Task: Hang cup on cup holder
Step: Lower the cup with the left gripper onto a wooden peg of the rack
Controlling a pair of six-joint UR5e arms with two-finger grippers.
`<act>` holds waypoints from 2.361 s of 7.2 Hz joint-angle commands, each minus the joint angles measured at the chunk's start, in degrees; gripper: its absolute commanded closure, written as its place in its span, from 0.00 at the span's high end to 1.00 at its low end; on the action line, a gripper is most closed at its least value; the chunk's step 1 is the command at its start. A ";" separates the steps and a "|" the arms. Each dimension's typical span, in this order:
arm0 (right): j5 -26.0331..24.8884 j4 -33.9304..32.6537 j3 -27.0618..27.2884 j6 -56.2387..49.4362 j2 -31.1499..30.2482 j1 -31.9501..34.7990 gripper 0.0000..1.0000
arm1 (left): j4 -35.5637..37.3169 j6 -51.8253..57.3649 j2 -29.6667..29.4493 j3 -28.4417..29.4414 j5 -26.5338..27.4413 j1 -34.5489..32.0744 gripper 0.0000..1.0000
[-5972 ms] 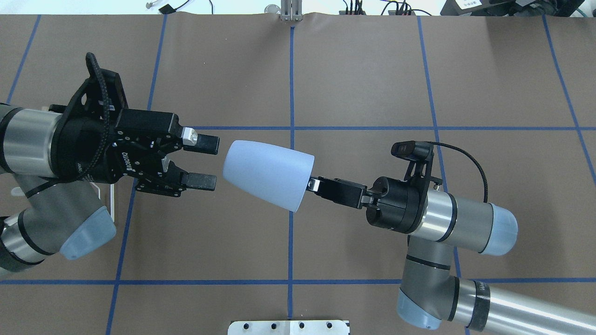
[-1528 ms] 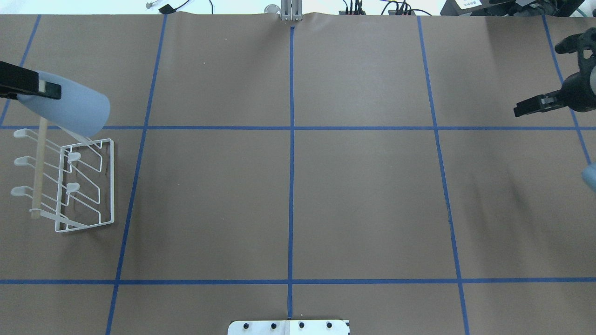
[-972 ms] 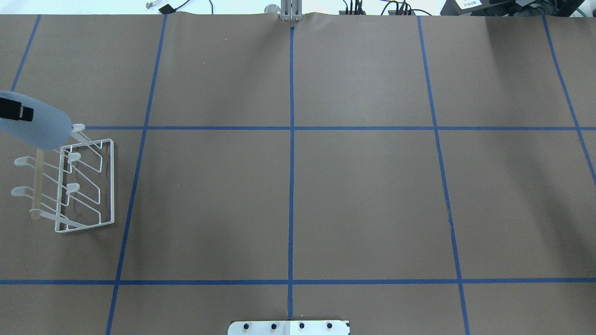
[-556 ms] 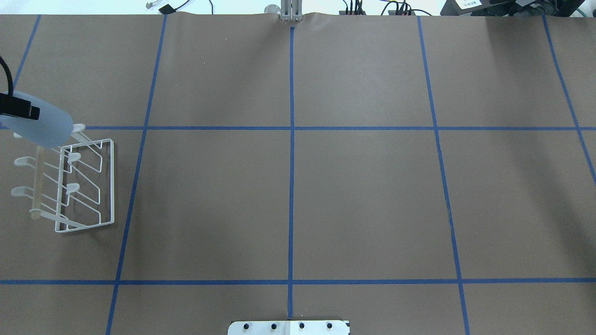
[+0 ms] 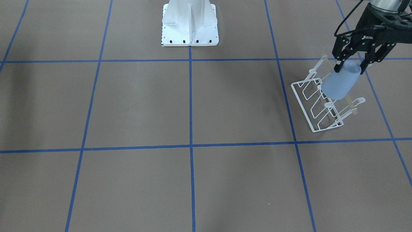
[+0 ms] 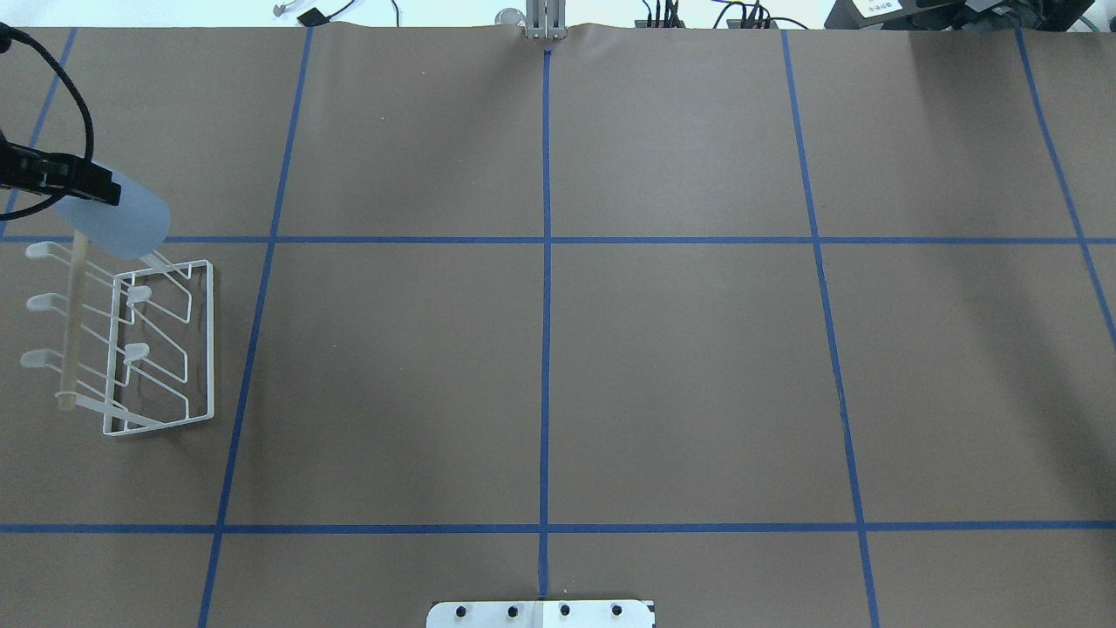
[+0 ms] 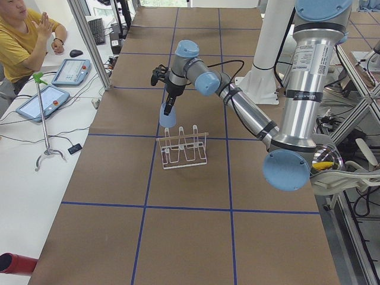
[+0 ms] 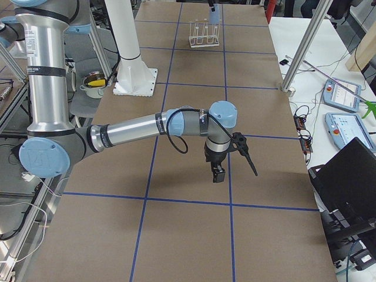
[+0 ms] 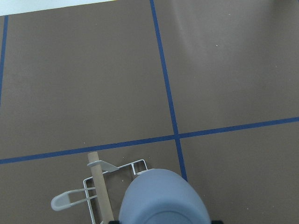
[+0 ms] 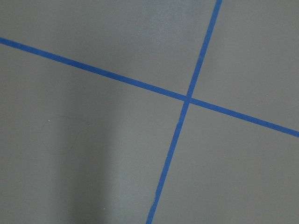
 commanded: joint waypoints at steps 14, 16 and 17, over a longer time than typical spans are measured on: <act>-0.01 0.00 -0.14 0.47 0.08 0.00 1.00 | -8.35 -0.01 -0.78 14.18 2.85 6.33 0.43; -0.01 0.00 -0.14 0.21 -0.09 0.00 1.00 | -8.35 0.52 -0.78 14.18 3.03 6.33 0.98; -0.01 0.00 -0.40 0.21 -0.09 0.00 1.00 | -8.26 0.61 -0.78 14.01 3.03 6.33 0.98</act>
